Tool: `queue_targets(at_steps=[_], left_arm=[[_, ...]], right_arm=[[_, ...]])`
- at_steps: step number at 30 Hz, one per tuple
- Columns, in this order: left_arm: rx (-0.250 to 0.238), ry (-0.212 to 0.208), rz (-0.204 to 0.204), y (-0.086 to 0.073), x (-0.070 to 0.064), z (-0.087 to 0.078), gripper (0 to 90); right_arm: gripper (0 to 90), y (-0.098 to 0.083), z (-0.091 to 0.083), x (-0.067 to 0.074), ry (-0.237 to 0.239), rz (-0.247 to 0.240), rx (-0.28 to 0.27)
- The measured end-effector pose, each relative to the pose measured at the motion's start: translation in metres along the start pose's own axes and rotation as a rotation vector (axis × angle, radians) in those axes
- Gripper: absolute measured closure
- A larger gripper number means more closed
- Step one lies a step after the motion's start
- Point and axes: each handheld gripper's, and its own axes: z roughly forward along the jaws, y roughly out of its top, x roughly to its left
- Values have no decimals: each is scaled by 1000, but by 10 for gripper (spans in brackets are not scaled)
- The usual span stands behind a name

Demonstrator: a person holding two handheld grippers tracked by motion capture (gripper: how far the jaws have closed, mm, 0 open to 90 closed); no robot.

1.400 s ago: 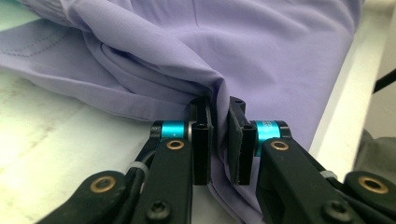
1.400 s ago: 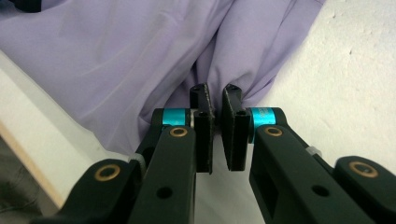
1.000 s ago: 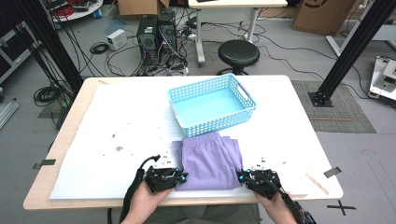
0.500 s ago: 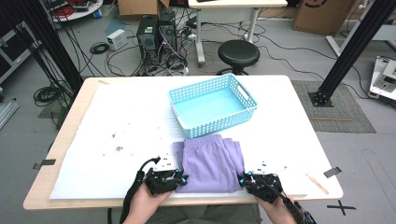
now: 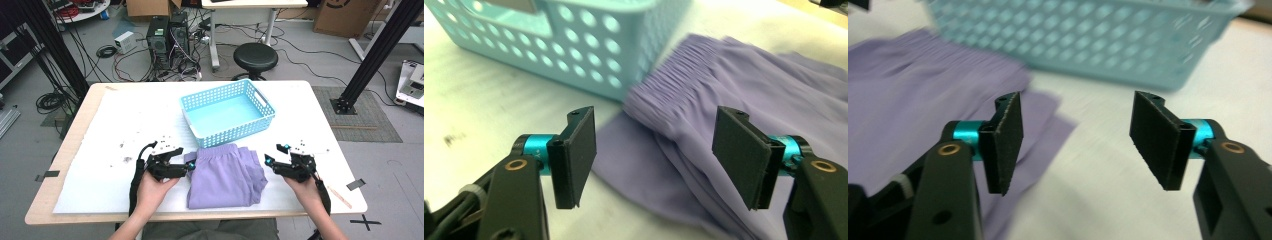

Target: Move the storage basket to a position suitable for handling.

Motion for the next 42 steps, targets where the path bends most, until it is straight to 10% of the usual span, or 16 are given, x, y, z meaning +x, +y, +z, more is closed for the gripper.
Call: queue_targets(at_steps=[9, 20, 29, 36, 42], left_arm=[[-6, 57, 1, 22, 12, 32, 292], [-14, 19, -28, 35, 26, 61, 271], [-5, 40, -18, 33, 30, 65, 265], [-42, 86, 50, 35, 32, 61, 345], [-46, 93, 27, 34, 38, 58, 371]], right_arm=[[290, 26, 38, -58, -6, 63, 7], [295, 33, 75, -89, 42, 15, 19], [303, 40, 89, -94, 38, -27, 33], [507, 40, 91, -89, -11, -85, 53], [555, 40, 89, -79, -38, -122, 60]])
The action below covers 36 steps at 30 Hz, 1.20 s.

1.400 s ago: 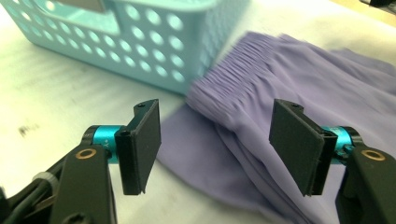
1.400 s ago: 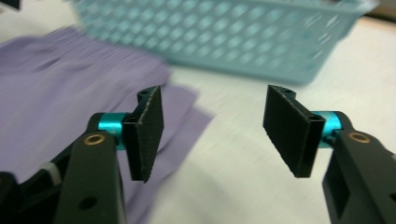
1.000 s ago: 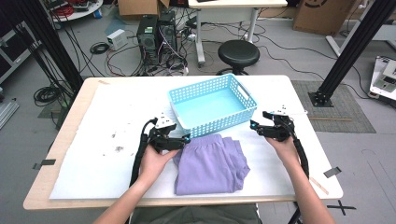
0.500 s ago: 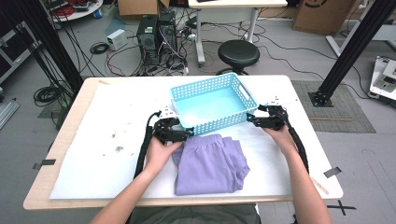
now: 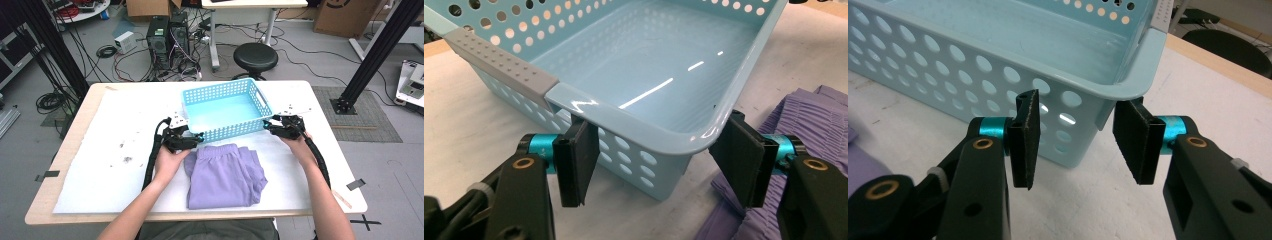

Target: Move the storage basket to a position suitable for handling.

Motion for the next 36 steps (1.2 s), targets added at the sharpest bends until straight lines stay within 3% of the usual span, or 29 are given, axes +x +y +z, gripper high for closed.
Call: queue_targets(at_steps=[10, 17, 23, 25, 30, 32, 36], left_arm=[[-14, -37, -30, 5, 16, -10, 365], [-3, -64, -12, 3, 23, -14, 364], [-2, -82, -14, 1, 28, -17, 364], [-1, -84, -17, 1, 30, -18, 364], [-8, -38, -3, 0, 31, -21, 396], [-15, -46, -4, -1, 33, -20, 452], [1, -42, 1, -3, 31, -19, 454]], right_arm=[[585, 1, -12, 14, 8, 17, -41], [583, -4, -19, 26, 24, 58, -54], [583, -9, -25, 34, 30, 59, -59], [579, -10, -27, 37, 32, 56, -63], [581, -11, -30, 44, 48, 39, -67], [574, -11, -30, 48, 38, 27, -63], [577, -13, -29, 50, 34, 24, -50]])
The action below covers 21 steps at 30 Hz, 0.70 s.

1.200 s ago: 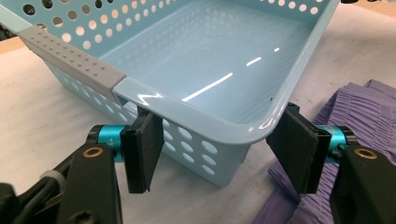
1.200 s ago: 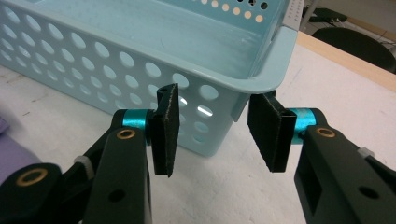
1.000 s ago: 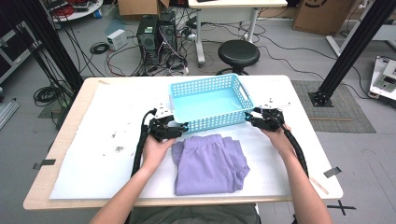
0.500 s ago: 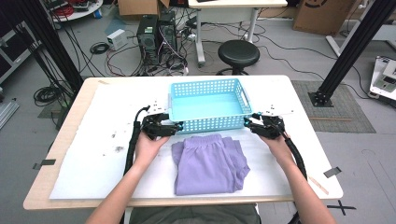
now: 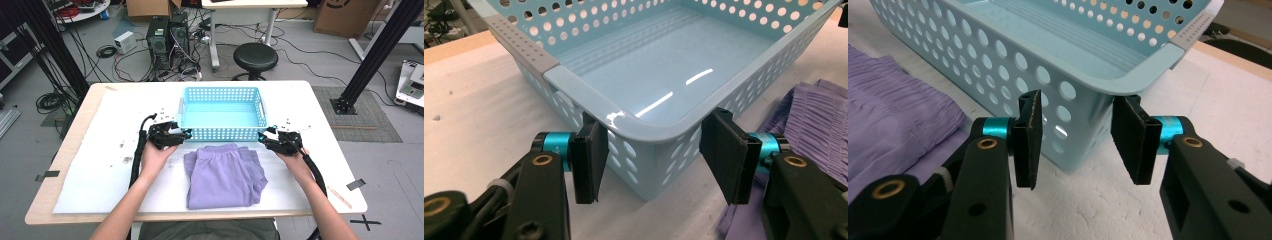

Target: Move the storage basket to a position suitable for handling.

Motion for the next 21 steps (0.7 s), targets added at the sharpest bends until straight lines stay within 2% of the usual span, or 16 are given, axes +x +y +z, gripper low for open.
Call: queue_targets(at_steps=[7, 21], left_arm=[[24, 10, 5, -3, 0, 3, 454], [15, 17, -11, -5, -1, 4, 428]], right_arm=[[574, -3, 1, 0, 4, 7, 11], [561, -5, 2, 1, 7, 8, 10]])
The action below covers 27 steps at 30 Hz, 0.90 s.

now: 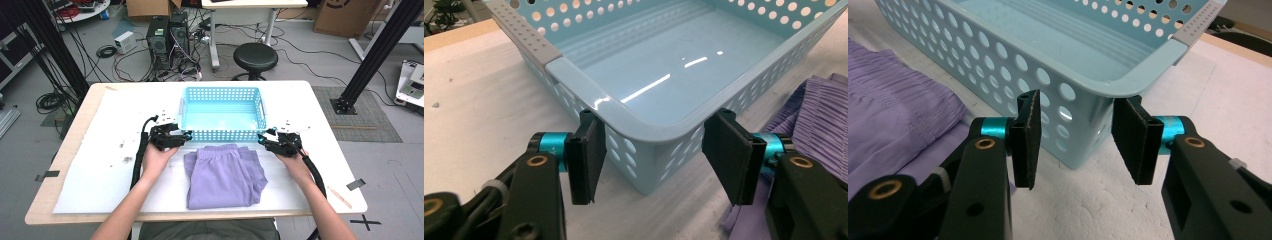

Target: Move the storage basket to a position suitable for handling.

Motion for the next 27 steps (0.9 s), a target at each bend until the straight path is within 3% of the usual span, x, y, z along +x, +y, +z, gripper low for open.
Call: queue_targets(at_steps=[8, 11, 14, 19, 27], left_arm=[[3, 4, 8, 0, -2, 0, 430], [5, 8, 13, 0, -2, 0, 426], [6, 21, -11, -1, -2, -1, 343], [2, 38, -27, -2, -1, -6, 305], [-11, 57, -33, -7, 3, -18, 284]], right_arm=[[544, 0, 0, 0, 1, 4, -2], [487, 0, 0, 1, -11, -2, 0], [423, -1, -1, -3, -12, 21, 3], [391, -3, -7, -8, -10, 62, -20], [355, -8, -16, -6, -37, 56, -38]])
